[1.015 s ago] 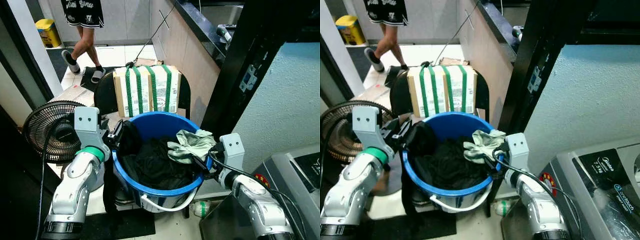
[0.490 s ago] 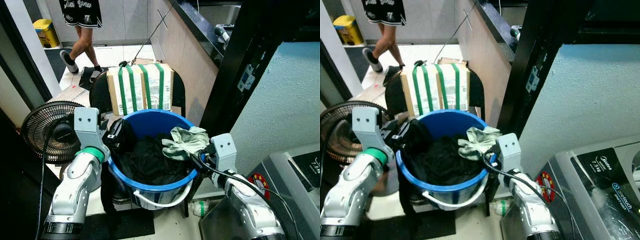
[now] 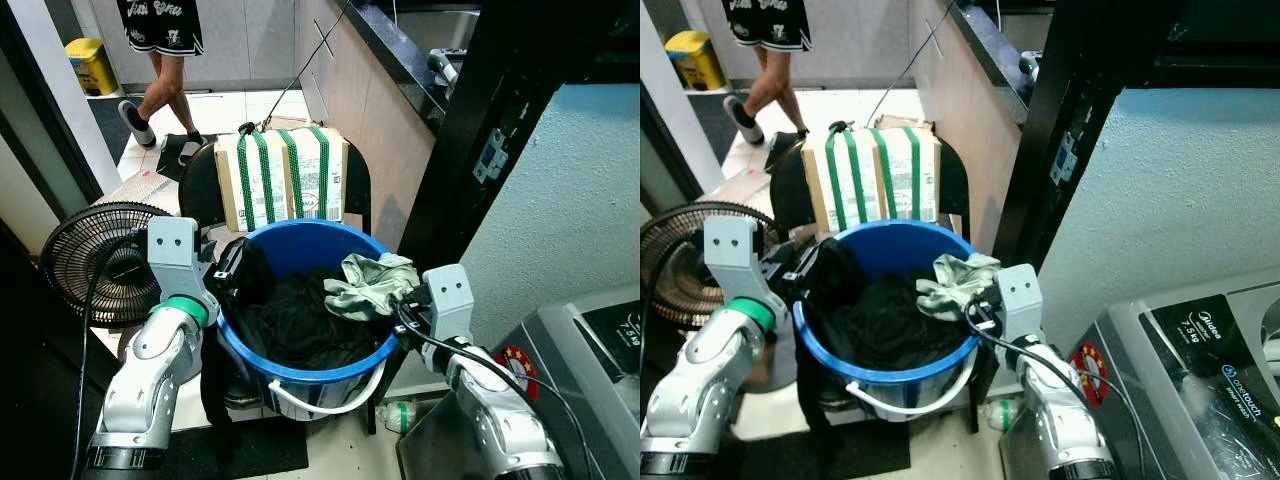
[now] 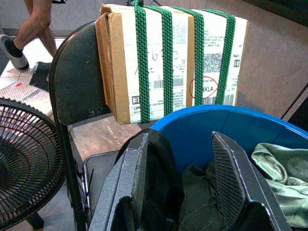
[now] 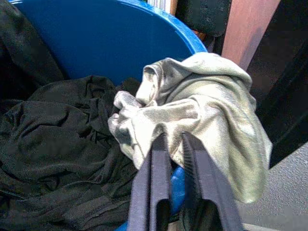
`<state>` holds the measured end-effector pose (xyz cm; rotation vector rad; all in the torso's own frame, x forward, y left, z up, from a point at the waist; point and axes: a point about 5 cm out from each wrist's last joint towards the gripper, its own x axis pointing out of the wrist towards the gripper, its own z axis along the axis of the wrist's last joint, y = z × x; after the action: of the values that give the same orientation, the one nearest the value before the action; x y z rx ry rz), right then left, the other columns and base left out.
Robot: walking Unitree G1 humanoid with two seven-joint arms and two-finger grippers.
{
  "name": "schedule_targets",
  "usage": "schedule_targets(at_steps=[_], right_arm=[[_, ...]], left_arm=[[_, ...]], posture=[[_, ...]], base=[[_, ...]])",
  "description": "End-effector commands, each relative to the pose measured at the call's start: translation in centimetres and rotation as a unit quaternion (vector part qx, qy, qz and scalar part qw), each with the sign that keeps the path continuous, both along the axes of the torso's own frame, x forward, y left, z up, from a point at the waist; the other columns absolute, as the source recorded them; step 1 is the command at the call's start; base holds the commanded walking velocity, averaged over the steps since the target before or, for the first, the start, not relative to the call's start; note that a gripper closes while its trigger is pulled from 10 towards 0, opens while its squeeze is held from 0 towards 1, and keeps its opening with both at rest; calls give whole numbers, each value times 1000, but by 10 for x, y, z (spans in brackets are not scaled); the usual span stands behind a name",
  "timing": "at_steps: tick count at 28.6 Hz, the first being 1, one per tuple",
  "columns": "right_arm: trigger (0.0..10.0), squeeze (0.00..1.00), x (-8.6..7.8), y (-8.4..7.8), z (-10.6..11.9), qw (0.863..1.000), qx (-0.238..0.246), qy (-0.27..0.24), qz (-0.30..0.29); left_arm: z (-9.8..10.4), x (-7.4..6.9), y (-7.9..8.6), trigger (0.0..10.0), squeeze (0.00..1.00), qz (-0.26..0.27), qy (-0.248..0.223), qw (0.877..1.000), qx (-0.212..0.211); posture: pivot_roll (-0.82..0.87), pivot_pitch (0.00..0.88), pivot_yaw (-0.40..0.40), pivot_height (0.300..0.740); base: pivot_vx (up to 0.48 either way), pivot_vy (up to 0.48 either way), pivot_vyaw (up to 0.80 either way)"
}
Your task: Clothes washing
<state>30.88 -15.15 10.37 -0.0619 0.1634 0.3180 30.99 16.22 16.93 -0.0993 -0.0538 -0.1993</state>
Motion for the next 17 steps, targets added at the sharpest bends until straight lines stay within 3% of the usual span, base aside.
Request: schedule_targets(at_steps=[1,9,11,12,14,16,17], right_arm=[[0,0,-4,2,-15,999,-9,33,2],[0,0,-3,3,-15,1000,1,22,-5],[0,0,2,2,1,998,64,-16,-23],[0,0,2,2,1,998,64,-16,-23],[0,0,10,-5,31,981,170,-78,-44],[0,0,10,-5,31,981,170,-78,-44],[0,0,12,-8,41,973,201,-98,-49]], left_arm=[[-2,-1,1,10000,0,2,6,1000,4],[-2,-1,0,10000,0,2,6,1000,5],[-2,-1,0,10000,0,2,6,1000,5],[-2,-1,0,10000,0,2,6,1000,5],[-1,-1,0,10000,0,0,6,1000,5],[-1,-1,0,10000,0,0,6,1000,5],[-1,-1,0,10000,0,0,6,1000,5]], posture=[[117,65,26,740],[119,67,29,740],[120,69,31,740],[120,69,31,740],[121,71,34,740],[121,71,34,740],[121,71,34,740]], base=[[0,0,0],[0,0,0],[0,0,0],[0,0,0],[0,0,0],[0,0,0],[0,0,0]])
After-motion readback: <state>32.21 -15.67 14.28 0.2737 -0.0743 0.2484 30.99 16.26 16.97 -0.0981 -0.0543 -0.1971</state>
